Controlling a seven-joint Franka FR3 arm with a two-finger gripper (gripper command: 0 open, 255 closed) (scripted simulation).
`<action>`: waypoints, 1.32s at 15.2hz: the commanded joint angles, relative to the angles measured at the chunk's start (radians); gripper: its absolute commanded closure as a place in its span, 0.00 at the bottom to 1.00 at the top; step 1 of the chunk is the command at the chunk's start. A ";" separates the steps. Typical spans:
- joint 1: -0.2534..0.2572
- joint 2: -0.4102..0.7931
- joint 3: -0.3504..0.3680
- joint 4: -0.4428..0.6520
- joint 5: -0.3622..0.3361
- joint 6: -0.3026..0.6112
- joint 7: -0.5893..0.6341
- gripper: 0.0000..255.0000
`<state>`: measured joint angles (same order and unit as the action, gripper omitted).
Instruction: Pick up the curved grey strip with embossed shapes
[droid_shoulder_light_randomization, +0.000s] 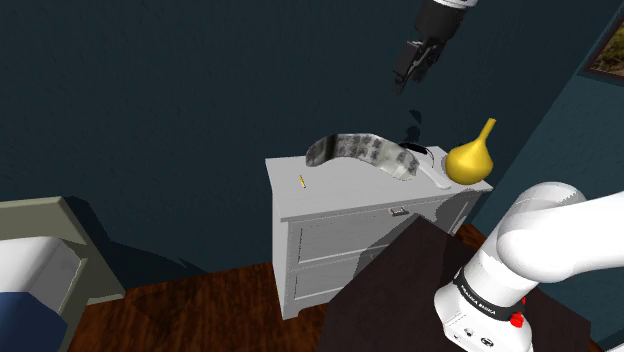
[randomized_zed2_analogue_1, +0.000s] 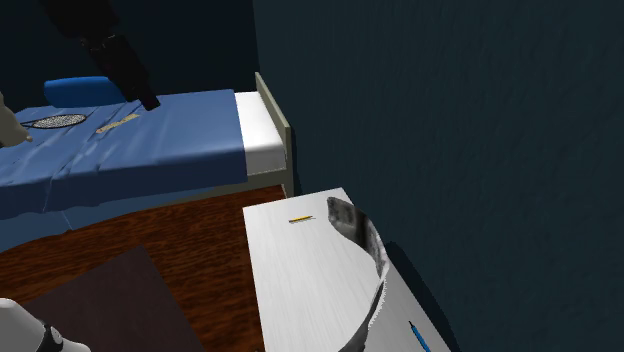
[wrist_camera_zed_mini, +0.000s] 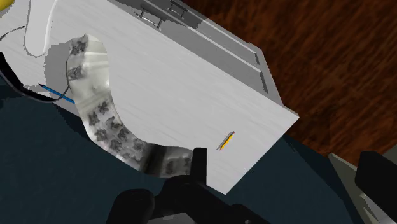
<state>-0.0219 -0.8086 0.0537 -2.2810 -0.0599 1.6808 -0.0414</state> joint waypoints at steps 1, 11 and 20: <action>0.000 0.000 0.000 0.000 0.000 0.000 0.000 0.00; -0.023 0.161 -0.217 -0.066 -0.051 0.217 -0.242 0.00; -0.014 0.422 -0.409 -0.004 -0.017 0.391 -0.483 0.00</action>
<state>-0.0375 -0.4183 -0.3337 -2.2909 -0.0846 2.0499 -0.4929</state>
